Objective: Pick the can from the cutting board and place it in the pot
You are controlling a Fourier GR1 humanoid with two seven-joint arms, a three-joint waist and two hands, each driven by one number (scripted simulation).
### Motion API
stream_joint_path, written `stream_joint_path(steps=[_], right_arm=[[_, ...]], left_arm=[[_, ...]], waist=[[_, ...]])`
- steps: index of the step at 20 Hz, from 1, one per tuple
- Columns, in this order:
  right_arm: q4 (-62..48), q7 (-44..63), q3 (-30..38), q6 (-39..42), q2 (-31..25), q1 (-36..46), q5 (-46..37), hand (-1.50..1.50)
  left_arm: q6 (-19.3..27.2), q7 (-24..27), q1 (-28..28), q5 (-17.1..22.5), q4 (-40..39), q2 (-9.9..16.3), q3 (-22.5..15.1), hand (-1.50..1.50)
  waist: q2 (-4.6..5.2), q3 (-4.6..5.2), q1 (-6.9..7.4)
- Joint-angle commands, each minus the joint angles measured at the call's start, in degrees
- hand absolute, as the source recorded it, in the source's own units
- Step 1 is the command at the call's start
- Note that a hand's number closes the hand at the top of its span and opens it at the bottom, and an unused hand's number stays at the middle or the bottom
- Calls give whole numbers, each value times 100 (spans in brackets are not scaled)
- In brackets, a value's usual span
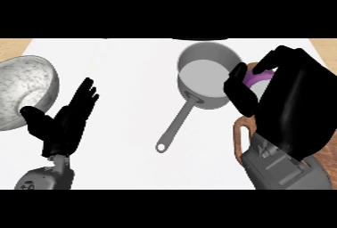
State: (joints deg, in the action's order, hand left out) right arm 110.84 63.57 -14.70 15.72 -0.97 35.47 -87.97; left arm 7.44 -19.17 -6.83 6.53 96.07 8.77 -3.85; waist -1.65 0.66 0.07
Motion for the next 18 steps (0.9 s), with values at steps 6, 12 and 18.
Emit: stream_joint_path(steps=[6,12,18], right_arm=[[-637,2146,-182,1029,94,1619,249,150],[-1439,2155,435,845,94,2011,423,150],[-2515,2019,697,233,94,2228,739,150]], left_arm=[[23,63,-319,-82,-226,-146,-107,0],[-53,124,-286,-32,-135,-116,-73,0],[-57,-143,-361,-13,22,-121,-116,0]], waist=[[130,-40,191],[154,-51,224],[187,-60,258]])
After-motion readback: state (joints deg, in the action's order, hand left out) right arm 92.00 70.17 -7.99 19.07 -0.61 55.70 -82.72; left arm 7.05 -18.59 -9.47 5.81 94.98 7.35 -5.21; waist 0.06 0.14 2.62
